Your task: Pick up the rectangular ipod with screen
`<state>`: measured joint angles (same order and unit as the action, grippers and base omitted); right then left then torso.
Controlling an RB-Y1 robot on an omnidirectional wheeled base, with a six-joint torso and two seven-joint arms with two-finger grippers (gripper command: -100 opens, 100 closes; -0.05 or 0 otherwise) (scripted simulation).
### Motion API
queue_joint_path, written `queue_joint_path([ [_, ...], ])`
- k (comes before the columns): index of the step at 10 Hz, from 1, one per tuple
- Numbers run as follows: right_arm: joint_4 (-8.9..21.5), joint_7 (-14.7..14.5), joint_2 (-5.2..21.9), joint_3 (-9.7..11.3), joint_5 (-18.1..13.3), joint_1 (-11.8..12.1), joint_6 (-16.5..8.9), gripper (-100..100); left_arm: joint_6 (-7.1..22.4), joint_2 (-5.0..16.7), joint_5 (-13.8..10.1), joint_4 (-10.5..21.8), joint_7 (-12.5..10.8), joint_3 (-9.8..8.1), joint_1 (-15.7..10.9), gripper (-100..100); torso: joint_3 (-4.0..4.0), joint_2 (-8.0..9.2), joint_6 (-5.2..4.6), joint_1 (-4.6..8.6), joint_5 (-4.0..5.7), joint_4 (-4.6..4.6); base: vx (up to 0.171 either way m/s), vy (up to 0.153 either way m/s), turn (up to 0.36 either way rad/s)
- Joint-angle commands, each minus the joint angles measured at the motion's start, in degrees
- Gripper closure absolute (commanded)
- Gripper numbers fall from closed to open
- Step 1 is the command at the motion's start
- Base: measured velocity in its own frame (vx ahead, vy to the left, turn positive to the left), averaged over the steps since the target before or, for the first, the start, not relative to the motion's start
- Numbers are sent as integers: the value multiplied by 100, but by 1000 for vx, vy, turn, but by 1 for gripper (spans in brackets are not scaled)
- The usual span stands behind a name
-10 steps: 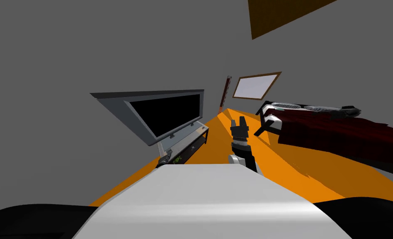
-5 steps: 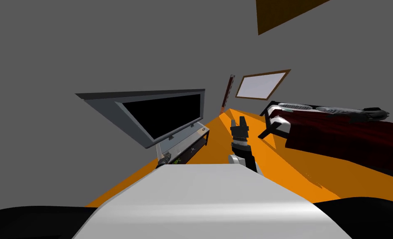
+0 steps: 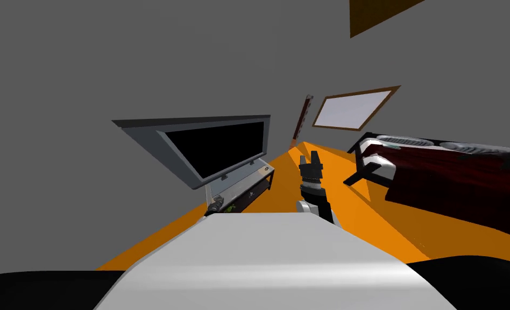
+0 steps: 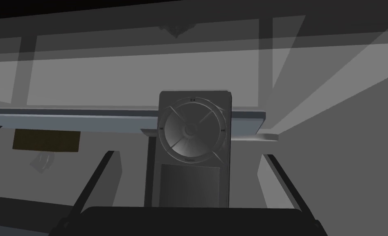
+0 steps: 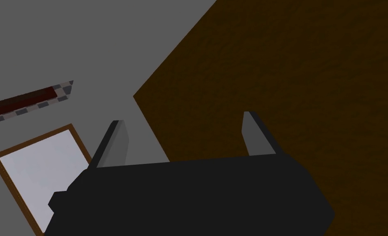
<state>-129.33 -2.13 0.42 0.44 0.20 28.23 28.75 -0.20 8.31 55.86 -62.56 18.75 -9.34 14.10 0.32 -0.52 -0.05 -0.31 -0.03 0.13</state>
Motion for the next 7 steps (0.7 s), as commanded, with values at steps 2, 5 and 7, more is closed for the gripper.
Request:
queue_joint_path([
  [2, 0, 0, 0, 0, 0, 1, 0, 0, -193, 143, -350, 393, 354, 178, -311, -100, 5, -8, 2, 5, 1, 2, 48, -52, 281],
  [5, 0, 0, 0, 0, 0, 1, 0, 0, -458, 345, -816, 909, 796, 389, -718, -100, 5, -8, 1, 5, 1, 2, 41, -52, 228],
  [7, 0, 0, 0, 0, 0, 0, 0, 0, -724, 547, -1185, 1326, 1188, 601, -1122, -100, 1, -2, -1, 0, 1, 1, 37, -53, 262],
])
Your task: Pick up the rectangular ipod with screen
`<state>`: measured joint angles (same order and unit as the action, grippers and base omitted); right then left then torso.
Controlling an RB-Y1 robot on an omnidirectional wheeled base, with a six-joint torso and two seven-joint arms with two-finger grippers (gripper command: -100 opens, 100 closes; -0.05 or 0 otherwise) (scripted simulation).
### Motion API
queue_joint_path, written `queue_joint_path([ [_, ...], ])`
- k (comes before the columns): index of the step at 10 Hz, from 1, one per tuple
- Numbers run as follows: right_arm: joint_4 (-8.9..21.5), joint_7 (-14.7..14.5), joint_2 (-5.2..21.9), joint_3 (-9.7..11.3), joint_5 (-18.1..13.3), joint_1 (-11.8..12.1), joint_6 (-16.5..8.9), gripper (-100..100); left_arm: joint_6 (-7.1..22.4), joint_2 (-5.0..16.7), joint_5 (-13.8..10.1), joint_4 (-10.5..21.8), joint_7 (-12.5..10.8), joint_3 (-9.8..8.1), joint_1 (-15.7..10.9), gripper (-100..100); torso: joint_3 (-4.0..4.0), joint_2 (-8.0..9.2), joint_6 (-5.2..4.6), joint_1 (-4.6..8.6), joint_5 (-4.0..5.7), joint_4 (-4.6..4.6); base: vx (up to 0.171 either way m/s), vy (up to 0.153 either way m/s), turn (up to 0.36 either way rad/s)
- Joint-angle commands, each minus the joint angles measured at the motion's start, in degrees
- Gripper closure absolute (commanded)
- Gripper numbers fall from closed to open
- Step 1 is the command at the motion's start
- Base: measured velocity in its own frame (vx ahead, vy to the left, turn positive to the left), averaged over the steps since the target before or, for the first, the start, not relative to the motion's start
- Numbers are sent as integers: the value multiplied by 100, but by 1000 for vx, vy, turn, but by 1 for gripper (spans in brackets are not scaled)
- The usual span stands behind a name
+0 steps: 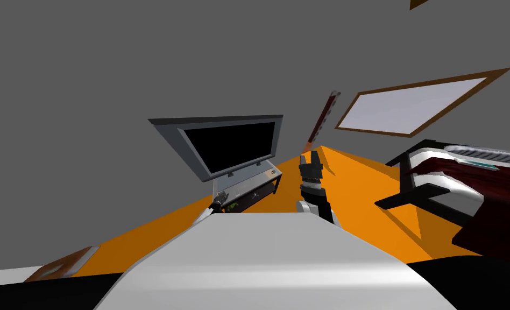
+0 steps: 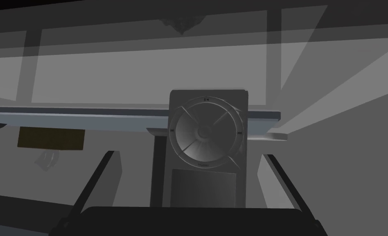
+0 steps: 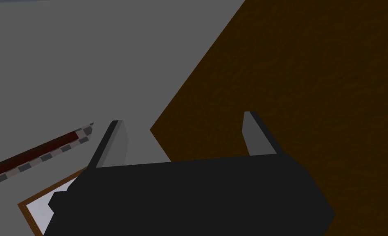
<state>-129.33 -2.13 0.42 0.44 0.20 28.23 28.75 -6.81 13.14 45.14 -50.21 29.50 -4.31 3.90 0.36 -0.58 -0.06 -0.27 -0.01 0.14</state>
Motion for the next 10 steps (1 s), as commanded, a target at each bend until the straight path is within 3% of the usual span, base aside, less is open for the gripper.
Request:
queue_joint_path([
  [1, 0, 0, 0, 0, 0, 0, 0, 0, -63, 63, -210, 190, 164, 97, -107, -100, 0, 0, 0, 0, 0, 0, 30, -55, 141],
  [2, 0, 0, 0, 1, 0, -1, 0, 0, -195, 164, -422, 387, 385, 203, -311, -100, -2, 5, -3, -2, -1, 0, 22, -48, 219],
  [3, 0, 0, 0, 0, 0, -1, 0, 0, -195, 164, -444, 448, 385, 203, -311, -100, -3, 6, -1, -4, -1, -1, 21, -38, 129],
  [5, 0, 0, 0, 0, 0, -1, 0, 0, -461, 366, -825, 915, 827, 414, -718, -100, -3, 5, -1, -8, -2, -1, 32, -56, 264],
  [6, 0, 0, 0, 0, 0, 0, 0, 0, -461, 366, -910, 964, 827, 414, -718, -100, -1, 2, -1, 1, 0, 0, 31, -61, 168],
  [7, 0, 0, 0, 1, 0, -1, 0, 0, -403, 362, -843, 819, 749, 440, -636, -100, -2, 3, -4, -2, 0, 0, 12, -23, 20],
  [8, 0, 0, 0, 1, 0, -2, 0, 0, -410, 365, -856, 834, 763, 443, -644, 100, -5, 10, -5, -13, -3, -2, 0, 0, 0],
  [10, 0, 0, 1, 0, 0, -2, 0, 0, -411, 368, -853, 831, 765, 444, -644, 100, -8, 15, -4, -22, -7, -3, 0, 0, 0],
])
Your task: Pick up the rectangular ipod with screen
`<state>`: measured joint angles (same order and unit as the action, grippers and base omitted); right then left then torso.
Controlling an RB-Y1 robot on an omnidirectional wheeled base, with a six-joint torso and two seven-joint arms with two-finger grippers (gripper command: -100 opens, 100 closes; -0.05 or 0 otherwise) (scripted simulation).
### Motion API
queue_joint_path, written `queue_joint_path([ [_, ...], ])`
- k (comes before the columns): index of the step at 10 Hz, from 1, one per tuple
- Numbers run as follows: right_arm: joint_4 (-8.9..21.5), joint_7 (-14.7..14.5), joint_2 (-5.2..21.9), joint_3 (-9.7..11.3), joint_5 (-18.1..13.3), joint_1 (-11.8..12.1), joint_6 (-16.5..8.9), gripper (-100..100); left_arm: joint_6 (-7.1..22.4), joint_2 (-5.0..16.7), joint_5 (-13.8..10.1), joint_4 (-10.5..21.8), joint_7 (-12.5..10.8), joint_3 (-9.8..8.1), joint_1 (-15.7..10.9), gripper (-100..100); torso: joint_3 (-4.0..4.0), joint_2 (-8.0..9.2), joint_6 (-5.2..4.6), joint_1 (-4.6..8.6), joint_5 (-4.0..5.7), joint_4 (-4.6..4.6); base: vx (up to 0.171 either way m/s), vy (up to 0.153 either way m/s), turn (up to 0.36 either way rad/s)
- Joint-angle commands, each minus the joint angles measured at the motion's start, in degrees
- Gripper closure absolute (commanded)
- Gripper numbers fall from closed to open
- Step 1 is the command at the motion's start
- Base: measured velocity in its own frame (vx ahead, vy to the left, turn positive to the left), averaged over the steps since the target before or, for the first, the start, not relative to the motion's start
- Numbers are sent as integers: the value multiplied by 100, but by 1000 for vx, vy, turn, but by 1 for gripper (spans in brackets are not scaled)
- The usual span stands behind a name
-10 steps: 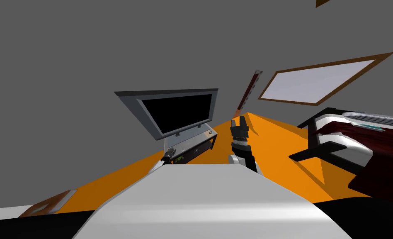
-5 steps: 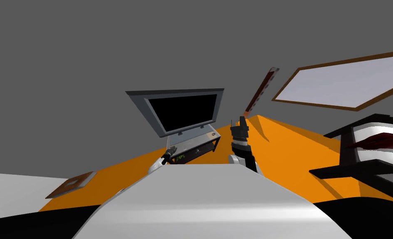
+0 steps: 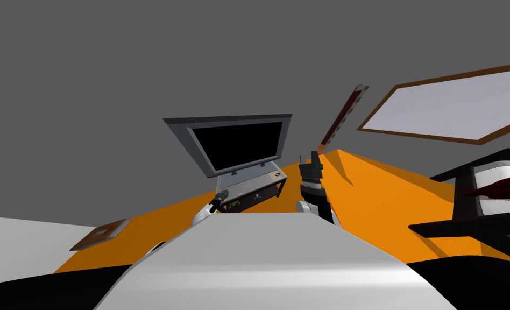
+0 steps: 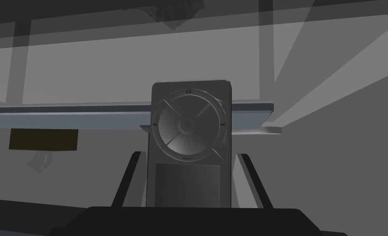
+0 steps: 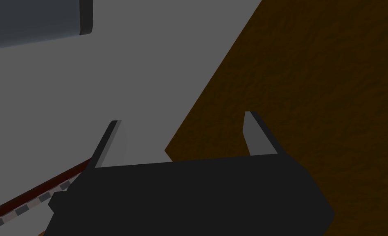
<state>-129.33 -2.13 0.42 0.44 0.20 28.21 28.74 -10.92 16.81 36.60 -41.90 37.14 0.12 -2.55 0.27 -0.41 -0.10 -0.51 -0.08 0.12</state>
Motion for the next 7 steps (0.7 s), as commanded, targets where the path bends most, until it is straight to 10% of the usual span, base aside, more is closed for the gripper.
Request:
queue_joint_path([
  [1, 0, 0, 0, 0, 0, 0, 0, 0, 0, 0, 0, 0, 0, 0, 0, 100, 0, 0, 0, 0, 0, 0, 0, 0, 0],
  [2, 0, 0, 0, 0, 0, 0, 0, 0, 2, 0, -1, 1, -1, -1, 1, 100, 0, 1, -1, -1, 0, 0, 0, 0, 0],
  [3, 0, 0, 0, 0, 0, 0, 0, 0, 2, 0, -1, 1, -2, -2, 1, 0, -1, 1, -2, -1, 0, -1, 0, 0, 0],
  [4, 0, 0, 0, 0, 0, 0, 0, 0, 83, -102, 177, -125, -158, -134, 130, 100, -1, 1, -2, -1, 0, -1, -14, 42, -242],
  [7, 0, 0, 1, 0, 0, -1, 0, 0, 348, -304, 643, -641, -600, -346, 538, 100, 6, -3, -23, -27, -30, 8, -39, 70, -258],
])
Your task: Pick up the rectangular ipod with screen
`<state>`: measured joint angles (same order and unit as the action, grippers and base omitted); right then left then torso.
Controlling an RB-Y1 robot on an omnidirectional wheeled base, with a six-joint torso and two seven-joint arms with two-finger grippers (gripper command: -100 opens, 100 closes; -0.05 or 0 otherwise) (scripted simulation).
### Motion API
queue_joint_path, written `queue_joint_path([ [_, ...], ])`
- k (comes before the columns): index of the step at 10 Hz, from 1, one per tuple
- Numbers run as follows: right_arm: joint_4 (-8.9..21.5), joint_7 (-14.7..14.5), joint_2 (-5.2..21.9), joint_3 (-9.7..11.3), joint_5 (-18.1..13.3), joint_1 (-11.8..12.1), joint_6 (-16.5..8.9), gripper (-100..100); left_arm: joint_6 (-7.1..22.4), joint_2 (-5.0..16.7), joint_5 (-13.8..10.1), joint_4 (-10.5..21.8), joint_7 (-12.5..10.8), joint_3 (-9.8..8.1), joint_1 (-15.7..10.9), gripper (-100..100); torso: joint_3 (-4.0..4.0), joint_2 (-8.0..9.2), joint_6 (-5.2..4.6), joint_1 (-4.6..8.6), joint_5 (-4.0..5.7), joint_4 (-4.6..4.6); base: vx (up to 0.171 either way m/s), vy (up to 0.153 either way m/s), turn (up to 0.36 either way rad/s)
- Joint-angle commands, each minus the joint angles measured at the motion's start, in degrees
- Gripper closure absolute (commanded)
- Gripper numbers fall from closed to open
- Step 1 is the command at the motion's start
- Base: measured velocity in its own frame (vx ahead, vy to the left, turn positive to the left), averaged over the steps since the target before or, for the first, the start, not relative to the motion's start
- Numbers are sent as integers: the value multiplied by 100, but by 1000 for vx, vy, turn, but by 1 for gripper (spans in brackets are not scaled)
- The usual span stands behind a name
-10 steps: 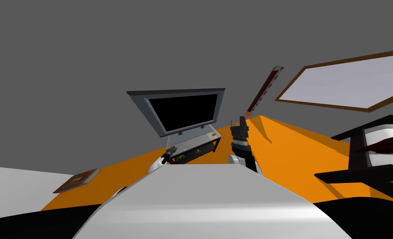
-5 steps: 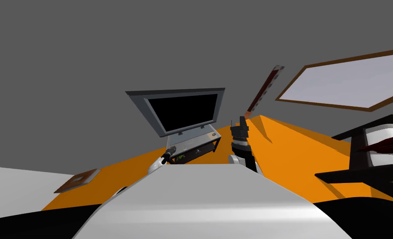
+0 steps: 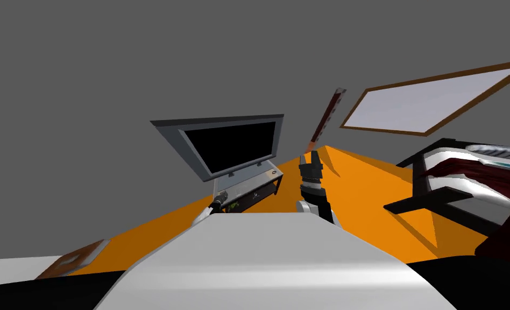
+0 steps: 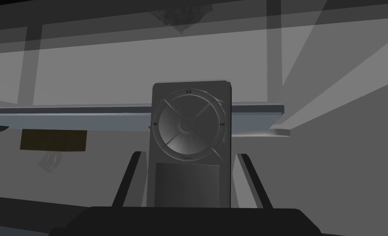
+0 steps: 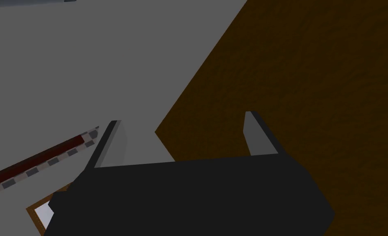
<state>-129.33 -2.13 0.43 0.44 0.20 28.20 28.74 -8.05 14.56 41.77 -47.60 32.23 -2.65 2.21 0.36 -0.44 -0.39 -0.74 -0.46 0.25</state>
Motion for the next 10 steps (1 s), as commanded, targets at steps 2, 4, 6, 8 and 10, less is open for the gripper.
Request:
queue_joint_path([
  [2, 0, 0, 0, 0, 0, 0, 0, 0, 194, -180, 360, -329, -331, -174, 266, 100, 4, -2, -7, -5, -13, 6, -41, 62, -248],
  [4, 0, 0, 0, 0, 0, 0, 0, 0, 327, -281, 593, -587, -552, -280, 470, 100, 13, -17, -7, 1, -17, 9, -22, 35, -165],
  [6, 0, 0, 0, 0, 0, 1, 0, 0, 592, -482, 999, -991, -918, -491, 869, 100, 18, -24, -8, 2, -18, 12, -41, 53, -281],
  [8, 0, 0, 0, -1, 0, 1, 0, 0, 725, -583, 1292, -1249, -1149, -597, 1078, 100, 21, -20, 0, -9, -28, 22, -40, 48, -190],
  [10, 0, 0, 0, -1, 0, 2, 0, 0, 858, -684, 1525, -1492, -1370, -703, 1286, 100, 24, -27, 1, -4, -26, 23, -31, 36, -156],
])
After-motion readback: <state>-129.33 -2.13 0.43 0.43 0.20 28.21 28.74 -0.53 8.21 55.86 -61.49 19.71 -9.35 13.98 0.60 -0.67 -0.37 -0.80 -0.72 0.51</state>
